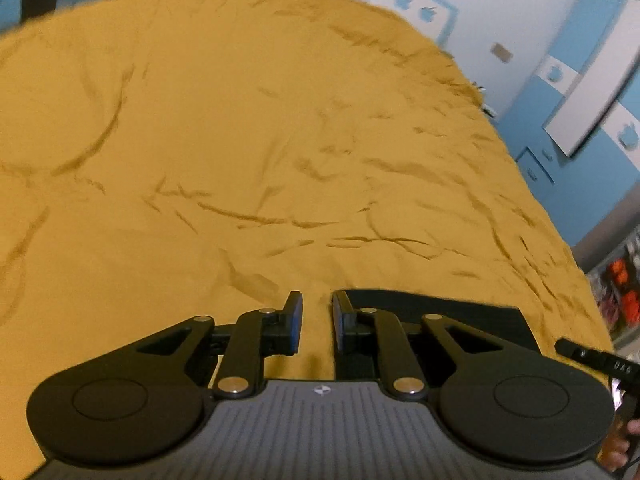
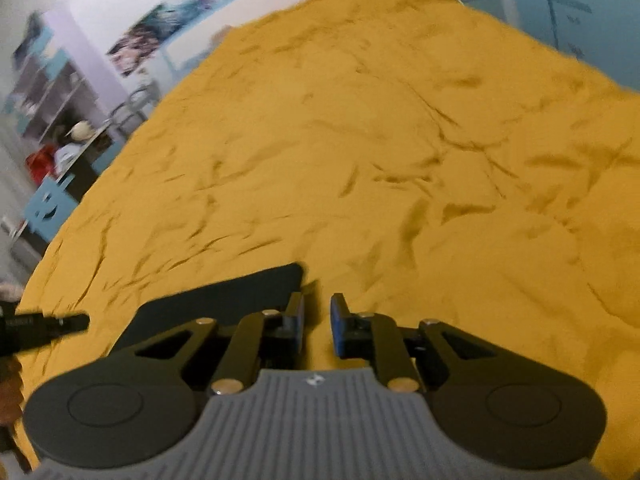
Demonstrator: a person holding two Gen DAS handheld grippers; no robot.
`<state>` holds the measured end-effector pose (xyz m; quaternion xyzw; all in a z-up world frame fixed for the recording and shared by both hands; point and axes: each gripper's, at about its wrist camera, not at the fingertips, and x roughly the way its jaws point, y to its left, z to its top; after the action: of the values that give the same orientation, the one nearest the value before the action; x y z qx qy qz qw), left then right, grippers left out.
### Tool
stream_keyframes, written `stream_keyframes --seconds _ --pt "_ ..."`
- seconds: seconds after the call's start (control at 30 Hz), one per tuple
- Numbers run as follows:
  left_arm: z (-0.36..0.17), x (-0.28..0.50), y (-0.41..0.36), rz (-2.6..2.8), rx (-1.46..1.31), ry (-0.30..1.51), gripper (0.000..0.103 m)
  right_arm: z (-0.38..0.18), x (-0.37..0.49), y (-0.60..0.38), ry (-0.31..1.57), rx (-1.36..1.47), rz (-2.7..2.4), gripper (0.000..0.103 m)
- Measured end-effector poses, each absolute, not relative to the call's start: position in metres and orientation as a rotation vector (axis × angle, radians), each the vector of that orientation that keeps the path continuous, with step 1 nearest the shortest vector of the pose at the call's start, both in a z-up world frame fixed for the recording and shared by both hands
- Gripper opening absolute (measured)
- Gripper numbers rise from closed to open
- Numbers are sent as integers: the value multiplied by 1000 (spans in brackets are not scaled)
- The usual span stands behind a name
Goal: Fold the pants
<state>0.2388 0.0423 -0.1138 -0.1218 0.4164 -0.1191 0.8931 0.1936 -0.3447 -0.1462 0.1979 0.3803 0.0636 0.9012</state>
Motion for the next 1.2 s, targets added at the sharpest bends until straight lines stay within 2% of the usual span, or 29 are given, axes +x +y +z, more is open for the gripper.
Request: stream_keyframes --seconds 0.1,0.13,0.2,0.27,0.3,0.43,0.63,0.83,1.1,1.2 --pt "-93 203 29 -271 -186 802 18 -129 166 -321 745 327 171 24" --pt "-88 193 22 -282 -171 781 21 -124 155 -310 727 293 183 31" --pt "-83 170 10 -302 -146 742 28 -118 138 -291 703 226 192 35" --pt "-84 147 -1 -316 -120 709 41 -117 119 -271 682 164 199 37" --pt "-86 139 -6 -314 -109 699 43 -118 112 -263 675 143 199 42" --pt "-111 109 -25 -282 -61 708 45 -131 86 -236 649 8 180 57" --pt "-141 80 -43 -256 50 741 49 -163 63 -221 679 -83 155 66" --pt "-159 61 -49 -249 128 757 52 -186 50 -216 674 -134 136 68" --pt "-159 48 -31 -267 27 797 53 -197 44 -235 736 -7 125 70" --pt "-159 46 -24 -292 -10 834 59 -196 36 -234 729 -40 138 70"
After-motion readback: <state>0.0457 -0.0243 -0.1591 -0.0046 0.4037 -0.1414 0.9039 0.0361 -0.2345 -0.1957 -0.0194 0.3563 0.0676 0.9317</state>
